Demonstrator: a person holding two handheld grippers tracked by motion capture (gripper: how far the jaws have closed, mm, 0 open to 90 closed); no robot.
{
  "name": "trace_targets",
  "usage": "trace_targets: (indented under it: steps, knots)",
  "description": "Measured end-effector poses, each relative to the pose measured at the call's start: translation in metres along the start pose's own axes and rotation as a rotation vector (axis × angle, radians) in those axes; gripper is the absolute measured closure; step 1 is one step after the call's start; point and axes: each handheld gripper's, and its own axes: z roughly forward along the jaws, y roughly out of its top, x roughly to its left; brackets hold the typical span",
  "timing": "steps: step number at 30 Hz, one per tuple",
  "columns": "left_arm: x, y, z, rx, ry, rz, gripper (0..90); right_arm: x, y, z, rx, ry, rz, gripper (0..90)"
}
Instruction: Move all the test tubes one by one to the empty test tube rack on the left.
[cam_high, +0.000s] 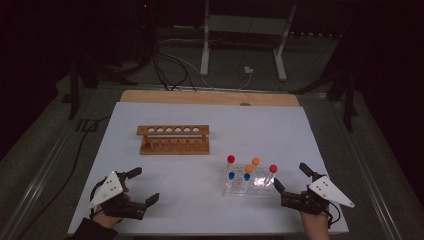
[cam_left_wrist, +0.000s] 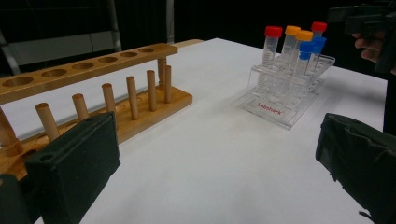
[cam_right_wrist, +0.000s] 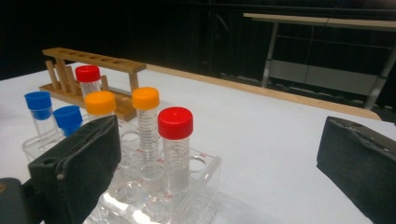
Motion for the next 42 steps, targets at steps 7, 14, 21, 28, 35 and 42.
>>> trace_targets:
  steps: [7, 14, 21, 28, 35, 42]
  knots:
    - [0.000, 0.000, -0.001, -0.002, 0.002, 0.002, 0.5, 0.001, 0.002, 0.000, 0.015, -0.017, 0.012, 0.0]
    - [0.000, 0.001, 0.000, -0.003, 0.001, 0.000, 0.5, 0.001, 0.004, 0.001, 0.058, -0.007, 0.037, 0.0]
    - [0.000, 0.000, -0.001, -0.005, 0.001, -0.003, 0.5, -0.005, 0.010, -0.001, 0.077, -0.059, 0.073, 0.0]
    - [0.000, 0.000, 0.000, -0.001, 0.003, 0.001, 0.5, 0.002, 0.032, -0.010, 0.079, -0.139, 0.027, 0.0]
    - [-0.001, 0.000, 0.000, 0.002, 0.003, 0.005, 0.5, 0.021, 0.051, -0.011, 0.073, -0.091, -0.002, 0.0]
    - [-0.001, 0.000, 0.000, 0.005, -0.003, 0.006, 0.5, 0.039, 0.061, -0.008, 0.067, -0.028, -0.020, 0.0]
